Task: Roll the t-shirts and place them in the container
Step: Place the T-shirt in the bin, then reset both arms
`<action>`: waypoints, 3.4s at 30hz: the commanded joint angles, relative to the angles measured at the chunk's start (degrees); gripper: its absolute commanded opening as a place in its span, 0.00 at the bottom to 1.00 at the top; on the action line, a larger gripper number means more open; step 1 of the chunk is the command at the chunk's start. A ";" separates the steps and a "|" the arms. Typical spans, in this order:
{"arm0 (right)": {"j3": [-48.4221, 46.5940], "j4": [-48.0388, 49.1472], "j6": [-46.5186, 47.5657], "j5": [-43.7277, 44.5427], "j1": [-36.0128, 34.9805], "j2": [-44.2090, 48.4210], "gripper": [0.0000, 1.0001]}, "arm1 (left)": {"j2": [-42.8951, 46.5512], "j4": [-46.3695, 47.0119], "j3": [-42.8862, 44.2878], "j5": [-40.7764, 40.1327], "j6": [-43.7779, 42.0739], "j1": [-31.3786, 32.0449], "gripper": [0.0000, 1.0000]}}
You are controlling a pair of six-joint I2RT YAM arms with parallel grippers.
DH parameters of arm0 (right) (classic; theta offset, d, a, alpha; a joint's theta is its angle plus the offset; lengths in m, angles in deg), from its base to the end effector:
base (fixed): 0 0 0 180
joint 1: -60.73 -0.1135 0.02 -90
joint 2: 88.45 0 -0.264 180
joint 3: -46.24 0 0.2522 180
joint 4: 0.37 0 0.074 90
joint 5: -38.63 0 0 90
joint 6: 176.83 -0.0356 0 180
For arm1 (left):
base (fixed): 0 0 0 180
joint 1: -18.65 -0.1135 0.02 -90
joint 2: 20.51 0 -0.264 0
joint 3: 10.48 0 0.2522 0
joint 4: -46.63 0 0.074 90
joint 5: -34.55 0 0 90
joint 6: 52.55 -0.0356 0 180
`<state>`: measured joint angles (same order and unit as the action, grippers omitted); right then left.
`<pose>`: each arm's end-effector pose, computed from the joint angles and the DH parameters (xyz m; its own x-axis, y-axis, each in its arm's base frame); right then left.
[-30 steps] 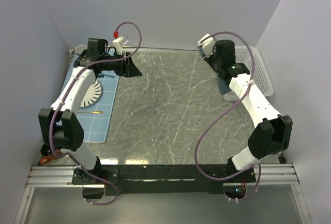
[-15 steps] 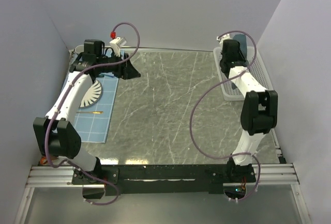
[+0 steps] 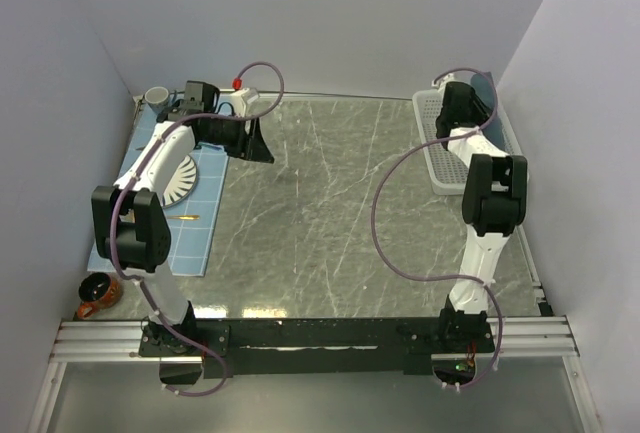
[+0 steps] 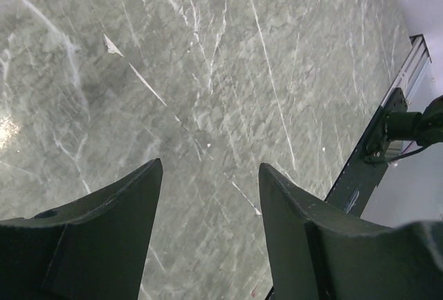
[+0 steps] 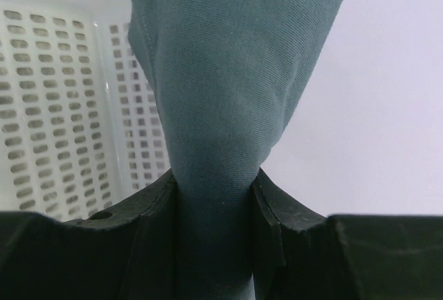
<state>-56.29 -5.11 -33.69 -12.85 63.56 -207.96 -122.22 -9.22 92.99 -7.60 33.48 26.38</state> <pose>0.4842 -0.0461 0.2319 -0.7150 -0.5914 -0.3729 0.0741 0.4662 -0.8816 0.3760 -0.0777 0.3005 -0.7646 0.1507 -0.6267 0.5755 0.5975 -0.5584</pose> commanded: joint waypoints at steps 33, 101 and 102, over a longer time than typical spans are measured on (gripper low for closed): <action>-15.65 -4.80 8.72 5.42 3.06 -17.87 0.00 | -10.44 -7.84 12.33 -0.57 -4.03 -1.13 0.64; -0.98 -39.34 -47.61 -21.01 -24.36 41.44 1.00 | 16.10 14.74 -4.27 -28.43 1.15 -1.05 0.99; 1.47 -39.34 -47.43 -21.99 -25.15 43.02 1.00 | 17.32 15.45 -6.37 -29.13 1.50 -1.05 0.99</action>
<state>-61.43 -40.80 -75.43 -32.80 40.31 -168.83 -109.96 -2.16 92.05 -27.88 32.32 25.33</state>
